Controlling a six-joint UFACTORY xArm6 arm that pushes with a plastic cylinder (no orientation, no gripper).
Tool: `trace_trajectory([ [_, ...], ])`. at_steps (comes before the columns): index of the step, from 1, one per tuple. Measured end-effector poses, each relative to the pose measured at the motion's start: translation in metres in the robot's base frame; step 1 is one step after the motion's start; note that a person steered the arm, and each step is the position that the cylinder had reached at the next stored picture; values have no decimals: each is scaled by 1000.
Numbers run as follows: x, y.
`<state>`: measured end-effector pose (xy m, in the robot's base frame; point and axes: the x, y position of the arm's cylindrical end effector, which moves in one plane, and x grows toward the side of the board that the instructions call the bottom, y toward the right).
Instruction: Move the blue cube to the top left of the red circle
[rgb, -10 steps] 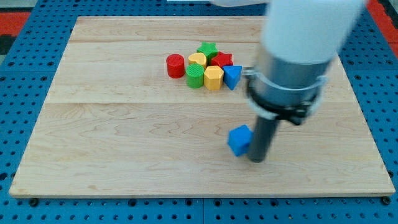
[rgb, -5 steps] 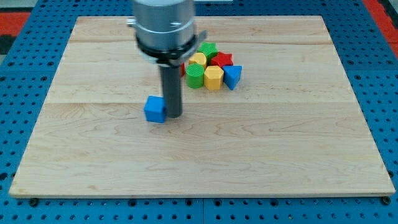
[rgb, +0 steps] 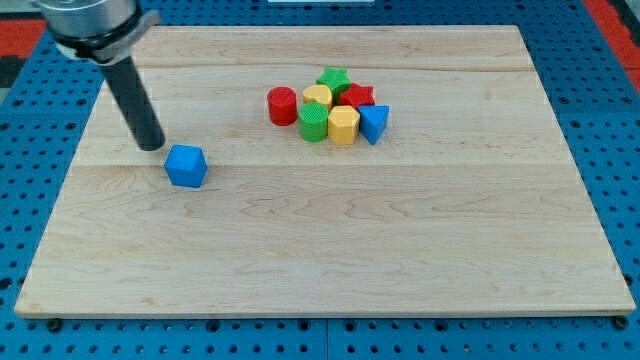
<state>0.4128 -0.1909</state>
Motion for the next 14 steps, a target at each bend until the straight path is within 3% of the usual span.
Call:
trace_trajectory([
  [1,33,-29],
  [2,51,11],
  [4,39,65],
  [5,66,85],
  [6,62,121],
  [8,8,73],
  [9,14,56],
  [11,-33,14],
  [12,-34,-42],
  [13,-63,-44],
  [14,-76,2],
])
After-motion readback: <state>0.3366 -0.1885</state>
